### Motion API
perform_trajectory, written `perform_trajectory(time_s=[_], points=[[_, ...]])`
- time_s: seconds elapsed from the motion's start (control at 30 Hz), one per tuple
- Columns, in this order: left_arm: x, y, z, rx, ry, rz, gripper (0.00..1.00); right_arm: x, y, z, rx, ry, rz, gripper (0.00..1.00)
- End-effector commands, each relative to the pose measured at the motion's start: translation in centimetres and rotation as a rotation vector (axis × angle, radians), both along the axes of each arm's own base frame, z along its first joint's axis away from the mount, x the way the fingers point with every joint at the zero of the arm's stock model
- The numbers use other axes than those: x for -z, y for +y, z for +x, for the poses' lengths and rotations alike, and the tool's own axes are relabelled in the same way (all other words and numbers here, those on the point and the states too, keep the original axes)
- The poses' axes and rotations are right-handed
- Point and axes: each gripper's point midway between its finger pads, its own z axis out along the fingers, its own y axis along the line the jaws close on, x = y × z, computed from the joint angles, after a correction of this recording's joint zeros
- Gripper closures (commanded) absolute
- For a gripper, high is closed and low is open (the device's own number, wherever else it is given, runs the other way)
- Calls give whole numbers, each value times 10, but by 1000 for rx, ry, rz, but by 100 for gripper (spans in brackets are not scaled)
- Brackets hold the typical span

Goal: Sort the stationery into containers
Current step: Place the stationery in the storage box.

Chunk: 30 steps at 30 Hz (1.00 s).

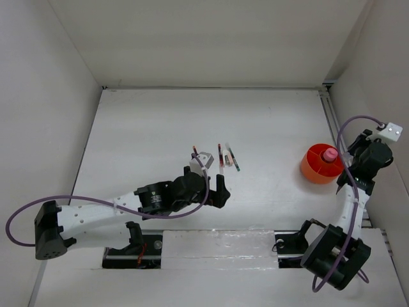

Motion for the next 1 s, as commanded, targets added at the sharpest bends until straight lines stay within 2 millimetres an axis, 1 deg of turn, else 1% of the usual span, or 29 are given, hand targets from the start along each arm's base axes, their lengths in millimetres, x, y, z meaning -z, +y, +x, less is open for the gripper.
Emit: perform_trajectory(time_s=[0.0,0.03,0.07,0.1,0.13,0.17,0.2,0.23,0.27,0.33,0.4,0.43,0.47,0.53,0.57,0.6,0.63,0.67,0.8,0.87,0.9,0.97], points=[[-27,-3,1,8,-47,-72,0,-44,-2,10,-1,-127,-66,100],[-29,-5,0,16,-46,-82,0,-39,-3,12,-1,-116,-58,100],[-29,-5,0,16,-46,-82,0,-39,-3,15,-10,-119,-61,100],[-25,-3,0,20,-49,-69,0,-40,-3,18,-21,-117,-59,100],[-25,-3,0,20,-49,-68,0,-35,-5,21,-21,-108,-53,100],[-25,-3,0,20,-49,-68,0,-35,-5,21,-21,-108,-53,100],[-29,-5,1,20,-52,-78,0,-30,-4,25,-30,-97,-45,100],[-26,-5,1,25,-55,-65,0,-32,-4,25,-30,-104,-50,100],[-31,-6,3,17,-63,-73,0,-32,-5,24,-19,-105,-50,100],[-31,-6,3,17,-63,-73,0,-34,-5,24,-19,-112,-55,100],[-31,-6,3,17,-63,-73,0,-34,-4,25,-31,-112,-55,100],[-35,-5,3,17,-67,-84,0,-34,0,28,-44,-112,-54,100],[-39,-4,2,16,-71,-95,0,-29,5,30,-57,-104,-48,100],[-42,-3,2,20,-80,-99,0,-29,3,29,-36,-93,-67,100],[-42,-3,2,20,-80,-100,0,-29,6,31,-45,-94,-67,100],[-45,-2,2,20,-84,-110,0,-21,3,30,-32,-74,-65,100],[-45,-2,2,20,-84,-110,0,-19,4,30,-31,-66,-60,100],[-48,-1,2,20,-87,-118,0,-19,5,31,-31,-66,-60,100],[-48,-1,2,20,-87,-118,0,-13,5,32,-17,-44,-57,100],[-48,-1,2,20,-87,-118,0,-10,3,31,-3,-36,-53,100],[-48,-1,2,20,-87,-118,0,-5,2,28,12,-26,-48,100],[-51,0,1,20,-90,-127,0,-5,0,28,22,-26,-48,100]])
